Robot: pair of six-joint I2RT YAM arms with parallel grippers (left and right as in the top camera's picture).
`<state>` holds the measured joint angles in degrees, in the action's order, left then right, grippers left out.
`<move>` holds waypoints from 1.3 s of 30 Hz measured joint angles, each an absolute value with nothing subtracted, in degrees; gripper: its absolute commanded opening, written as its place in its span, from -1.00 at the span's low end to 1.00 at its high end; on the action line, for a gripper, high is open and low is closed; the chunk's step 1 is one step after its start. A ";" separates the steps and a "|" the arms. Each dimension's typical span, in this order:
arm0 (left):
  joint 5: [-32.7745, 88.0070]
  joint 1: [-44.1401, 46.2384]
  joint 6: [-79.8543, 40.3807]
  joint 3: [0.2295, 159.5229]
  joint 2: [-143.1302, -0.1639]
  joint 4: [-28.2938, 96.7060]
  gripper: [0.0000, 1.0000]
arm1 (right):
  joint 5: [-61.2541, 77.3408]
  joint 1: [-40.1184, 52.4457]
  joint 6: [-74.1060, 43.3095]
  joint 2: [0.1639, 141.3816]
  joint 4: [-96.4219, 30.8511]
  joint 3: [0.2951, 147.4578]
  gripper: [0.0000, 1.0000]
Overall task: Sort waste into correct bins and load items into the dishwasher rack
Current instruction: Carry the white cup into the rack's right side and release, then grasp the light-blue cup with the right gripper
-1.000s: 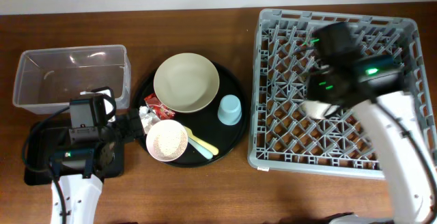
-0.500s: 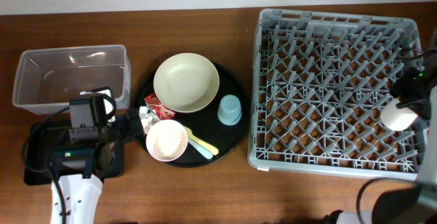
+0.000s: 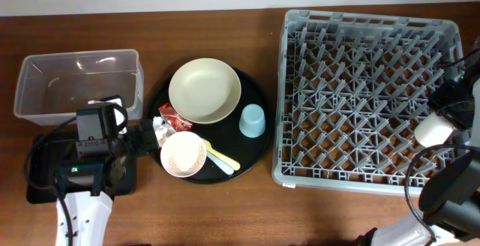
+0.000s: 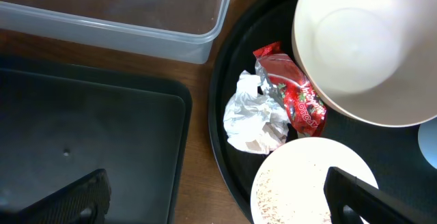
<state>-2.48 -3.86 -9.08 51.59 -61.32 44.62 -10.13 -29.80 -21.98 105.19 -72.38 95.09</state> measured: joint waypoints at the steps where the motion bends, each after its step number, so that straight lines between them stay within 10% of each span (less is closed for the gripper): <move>1: -2.48 -3.86 -9.08 51.59 -61.32 44.62 0.99 | -9.76 -29.80 -21.43 105.19 -72.44 95.09 0.48; 11: -2.61 -3.86 -9.08 51.59 -61.32 44.62 0.99 | -1.28 -24.91 -16.47 93.32 -73.38 97.73 0.57; 27: -2.63 -3.86 -9.10 51.66 -61.32 44.64 0.99 | 0.86 32.56 -8.62 107.02 -64.16 97.47 0.64; 39: -2.63 -3.86 -9.10 51.66 -61.34 44.62 0.99 | -5.10 34.26 -6.26 116.38 -56.10 97.27 0.68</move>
